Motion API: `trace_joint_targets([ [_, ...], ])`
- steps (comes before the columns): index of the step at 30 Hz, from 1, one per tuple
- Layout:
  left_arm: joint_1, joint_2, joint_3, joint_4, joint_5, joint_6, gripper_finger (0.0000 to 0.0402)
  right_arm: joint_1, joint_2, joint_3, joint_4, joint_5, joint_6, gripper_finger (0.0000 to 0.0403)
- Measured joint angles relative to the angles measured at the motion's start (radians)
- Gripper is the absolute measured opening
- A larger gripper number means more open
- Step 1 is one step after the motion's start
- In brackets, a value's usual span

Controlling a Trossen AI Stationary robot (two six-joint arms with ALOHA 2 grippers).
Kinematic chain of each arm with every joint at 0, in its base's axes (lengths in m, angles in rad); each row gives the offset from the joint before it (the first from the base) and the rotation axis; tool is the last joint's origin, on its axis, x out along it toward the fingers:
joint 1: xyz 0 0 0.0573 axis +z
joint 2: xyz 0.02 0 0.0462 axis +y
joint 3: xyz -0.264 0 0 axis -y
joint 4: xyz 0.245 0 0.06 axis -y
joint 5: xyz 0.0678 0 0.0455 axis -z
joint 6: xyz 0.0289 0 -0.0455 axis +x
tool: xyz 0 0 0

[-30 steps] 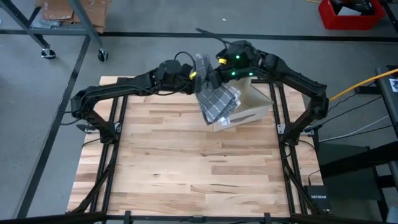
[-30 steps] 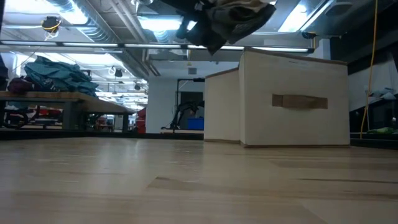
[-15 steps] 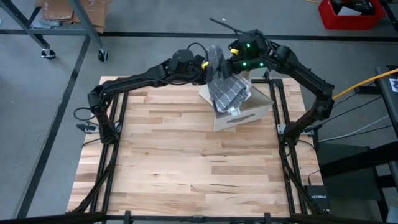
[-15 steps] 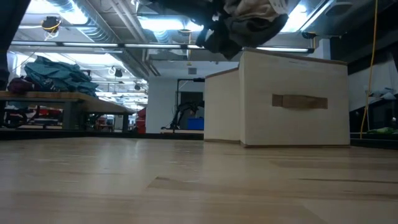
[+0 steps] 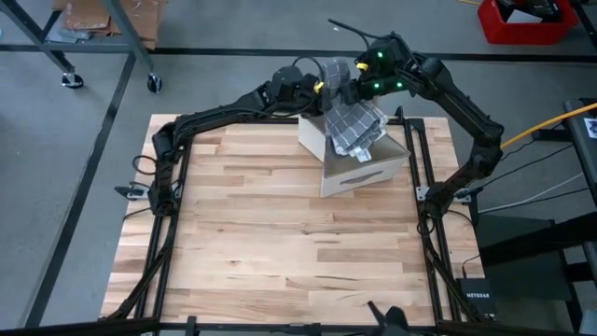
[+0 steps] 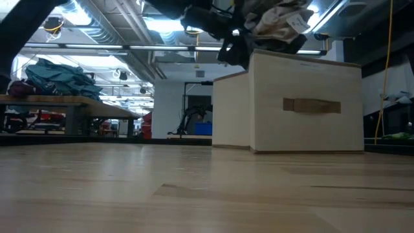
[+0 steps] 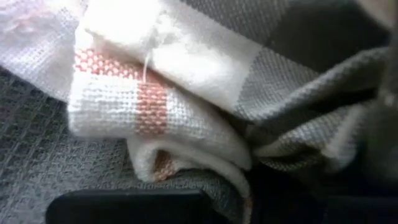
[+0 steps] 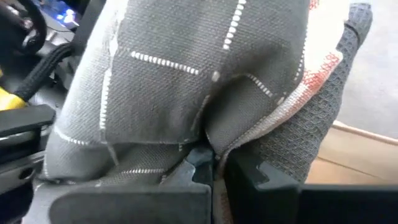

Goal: Fold towel
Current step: Put the stacked kitchen towels into the organizer

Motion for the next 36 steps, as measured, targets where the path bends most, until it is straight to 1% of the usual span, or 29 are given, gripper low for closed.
trace_joint_targets([
  [6,0.01,0.075,0.041,0.087,0.019,-0.032,0.0021,-0.056,0.0,0.0,-0.053,0.001,-0.038,0.0021],
  [9,0.01,0.1,0.041,0.135,0.03,-0.041,0.0021,-0.075,0.004,-0.001,-0.093,0.001,-0.057,0.0021],
  [13,0.012,0.12,0.041,0.163,0.032,-0.034,0.0021,-0.087,0.023,-0.001,-0.088,-0.019,-0.064,0.0021],
  [17,0.013,0.122,0.034,0.12,0.033,-0.015,0.0021,-0.085,0.056,-0.001,-0.112,-0.001,-0.073,0.0021],
  [19,0.017,0.123,0.034,0.09,0.035,-0.009,0.0021,-0.085,0.072,-0.001,-0.114,-0.018,-0.072,0.0021],
  [22,0.019,0.123,0.034,0.04,0.034,0.037,0.0021,-0.085,0.089,-0.001,-0.109,-0.017,-0.072,0.0021],
  [29,0.017,0.123,0.035,-0.062,0.037,0.115,0.0021,-0.084,0.125,-0.004,-0.188,0.009,-0.088,0.0021],
  [36,0.016,0.118,0.039,-0.149,0.038,0.159,0.0021,-0.058,0.157,-0.004,-0.205,0.02,-0.106,0.002],
])
